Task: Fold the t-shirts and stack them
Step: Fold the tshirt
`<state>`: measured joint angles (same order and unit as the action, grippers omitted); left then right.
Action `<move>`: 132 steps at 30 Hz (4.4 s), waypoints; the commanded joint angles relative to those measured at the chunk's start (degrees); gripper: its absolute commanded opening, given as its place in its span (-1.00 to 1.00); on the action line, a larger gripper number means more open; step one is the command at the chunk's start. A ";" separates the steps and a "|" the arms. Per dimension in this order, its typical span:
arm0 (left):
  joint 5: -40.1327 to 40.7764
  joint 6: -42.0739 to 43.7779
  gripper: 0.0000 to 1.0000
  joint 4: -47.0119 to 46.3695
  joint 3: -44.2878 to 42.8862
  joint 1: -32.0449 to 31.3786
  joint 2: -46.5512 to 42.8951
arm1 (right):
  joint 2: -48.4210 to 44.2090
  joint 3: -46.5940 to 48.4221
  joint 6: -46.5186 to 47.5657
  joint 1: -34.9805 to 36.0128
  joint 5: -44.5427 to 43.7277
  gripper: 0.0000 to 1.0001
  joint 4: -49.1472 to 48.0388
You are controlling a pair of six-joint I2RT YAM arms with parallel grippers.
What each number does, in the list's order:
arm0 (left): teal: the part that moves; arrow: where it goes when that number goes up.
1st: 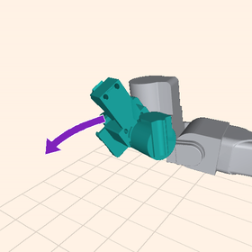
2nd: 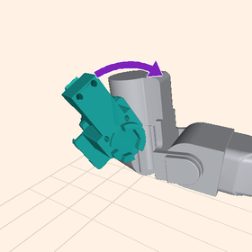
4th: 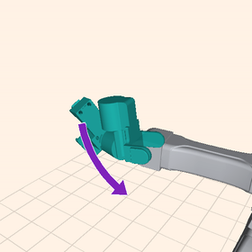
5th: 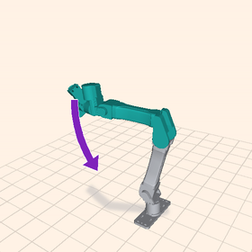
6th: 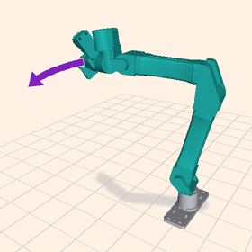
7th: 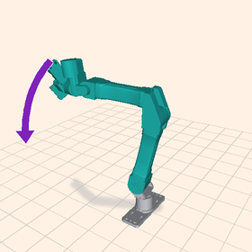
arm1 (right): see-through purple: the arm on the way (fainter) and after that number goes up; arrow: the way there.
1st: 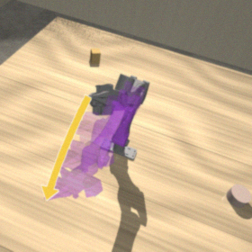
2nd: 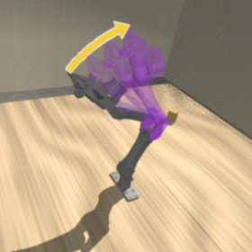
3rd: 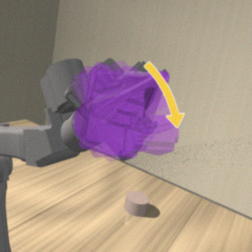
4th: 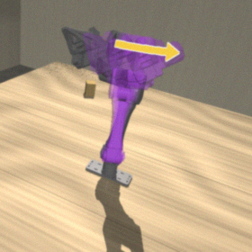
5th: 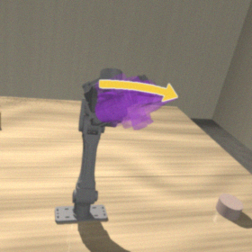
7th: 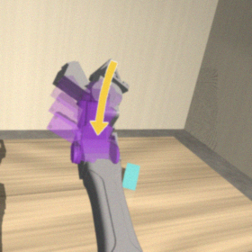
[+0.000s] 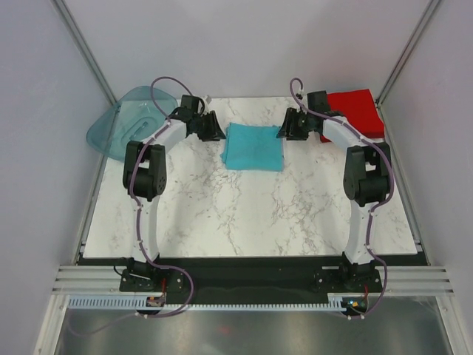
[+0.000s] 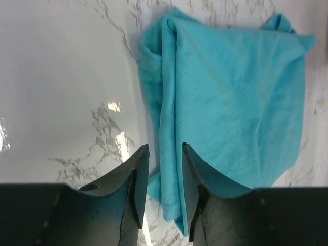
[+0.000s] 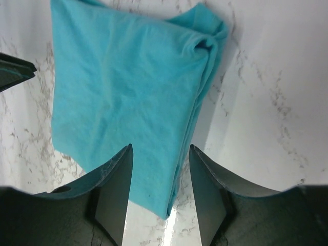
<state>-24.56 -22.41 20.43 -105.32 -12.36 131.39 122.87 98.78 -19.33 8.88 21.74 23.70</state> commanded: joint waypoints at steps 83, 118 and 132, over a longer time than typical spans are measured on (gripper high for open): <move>-5.50 12.49 -0.95 1.28 3.81 1.81 -1.32 | 7.74 -4.56 17.05 -2.38 25.64 -0.24 -7.88; -14.19 2.74 -0.95 1.99 -4.71 5.41 7.21 | 8.72 -7.64 0.18 -1.15 17.20 -0.47 -22.39; -21.94 -1.05 -0.41 1.90 1.15 6.30 -11.85 | -7.55 -13.52 -2.02 2.70 13.42 -0.34 -11.58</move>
<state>-44.12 -21.71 22.83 -107.46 -5.06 128.35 120.33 88.03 -20.58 8.69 35.99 9.28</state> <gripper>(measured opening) 0.295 0.385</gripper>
